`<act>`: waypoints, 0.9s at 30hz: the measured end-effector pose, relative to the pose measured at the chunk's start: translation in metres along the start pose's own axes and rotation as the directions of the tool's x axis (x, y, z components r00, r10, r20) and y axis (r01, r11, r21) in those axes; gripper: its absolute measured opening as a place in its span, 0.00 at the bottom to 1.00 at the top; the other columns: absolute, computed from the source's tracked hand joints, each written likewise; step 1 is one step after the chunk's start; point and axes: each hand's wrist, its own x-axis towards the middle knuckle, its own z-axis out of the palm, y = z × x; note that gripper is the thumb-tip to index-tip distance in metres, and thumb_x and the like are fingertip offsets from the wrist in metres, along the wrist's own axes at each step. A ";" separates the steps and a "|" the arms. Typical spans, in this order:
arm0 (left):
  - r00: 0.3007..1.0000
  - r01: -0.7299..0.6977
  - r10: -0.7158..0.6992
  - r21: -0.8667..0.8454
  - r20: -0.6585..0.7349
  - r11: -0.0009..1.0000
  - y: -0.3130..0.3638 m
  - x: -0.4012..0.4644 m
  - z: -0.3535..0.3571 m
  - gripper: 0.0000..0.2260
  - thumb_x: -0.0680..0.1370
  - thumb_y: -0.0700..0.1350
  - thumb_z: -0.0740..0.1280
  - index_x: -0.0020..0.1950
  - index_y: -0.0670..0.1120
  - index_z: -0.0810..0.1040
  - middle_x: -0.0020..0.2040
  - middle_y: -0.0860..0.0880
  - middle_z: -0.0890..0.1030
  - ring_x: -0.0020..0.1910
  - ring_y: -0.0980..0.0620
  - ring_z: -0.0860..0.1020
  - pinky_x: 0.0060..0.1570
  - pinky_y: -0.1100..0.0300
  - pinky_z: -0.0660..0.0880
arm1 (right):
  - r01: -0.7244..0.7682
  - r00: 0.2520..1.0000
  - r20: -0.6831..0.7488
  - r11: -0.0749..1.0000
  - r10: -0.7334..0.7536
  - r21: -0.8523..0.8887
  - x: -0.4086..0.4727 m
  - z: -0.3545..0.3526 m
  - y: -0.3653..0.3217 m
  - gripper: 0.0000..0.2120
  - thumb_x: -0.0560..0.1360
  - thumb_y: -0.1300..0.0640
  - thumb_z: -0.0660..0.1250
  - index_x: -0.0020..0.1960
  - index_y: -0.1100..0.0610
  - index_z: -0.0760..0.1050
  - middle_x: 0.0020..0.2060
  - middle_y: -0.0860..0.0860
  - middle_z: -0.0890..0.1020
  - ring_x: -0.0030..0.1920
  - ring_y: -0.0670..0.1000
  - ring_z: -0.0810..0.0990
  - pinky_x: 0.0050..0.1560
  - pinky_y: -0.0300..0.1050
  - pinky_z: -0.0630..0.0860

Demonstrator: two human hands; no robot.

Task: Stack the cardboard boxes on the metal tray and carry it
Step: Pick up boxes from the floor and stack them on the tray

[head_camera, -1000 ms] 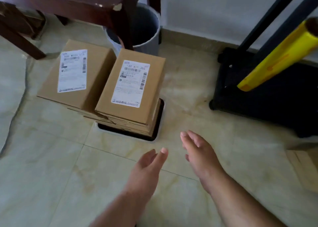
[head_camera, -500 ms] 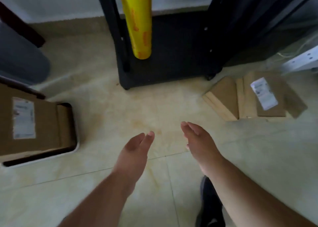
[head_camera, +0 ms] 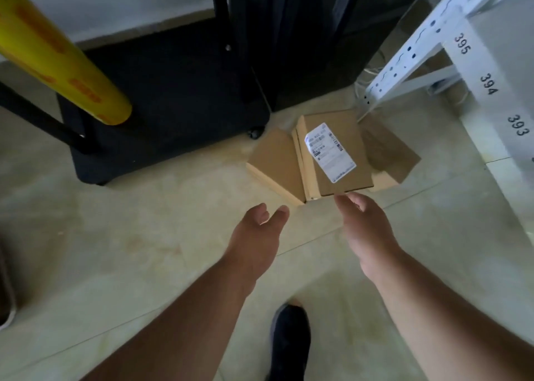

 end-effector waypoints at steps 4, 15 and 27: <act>1.000 -0.004 0.002 0.081 0.023 0.997 0.023 0.028 0.056 0.33 0.81 0.61 0.67 0.83 0.52 0.62 0.79 0.52 0.69 0.75 0.49 0.70 0.62 0.59 0.65 | -0.025 0.998 -0.061 0.999 0.022 -0.036 0.048 -0.027 0.004 0.30 0.79 0.40 0.63 0.76 0.54 0.70 0.67 0.52 0.79 0.64 0.53 0.77 0.55 0.45 0.70; 0.998 -0.019 0.009 0.175 0.054 0.984 0.046 0.088 0.129 0.22 0.81 0.54 0.66 0.75 0.51 0.72 0.70 0.50 0.77 0.66 0.46 0.76 0.66 0.52 0.73 | -0.077 0.995 0.059 0.990 0.084 -0.118 0.114 -0.047 0.014 0.21 0.82 0.48 0.62 0.74 0.53 0.72 0.60 0.52 0.77 0.56 0.55 0.74 0.53 0.44 0.66; 0.992 -0.119 0.122 0.106 -0.023 0.987 0.033 0.056 0.074 0.19 0.81 0.48 0.67 0.72 0.60 0.75 0.60 0.61 0.82 0.55 0.63 0.79 0.47 0.65 0.72 | -0.051 0.999 -0.017 0.999 0.051 -0.005 0.067 -0.030 0.006 0.18 0.81 0.55 0.66 0.67 0.62 0.77 0.55 0.52 0.84 0.51 0.54 0.79 0.53 0.46 0.73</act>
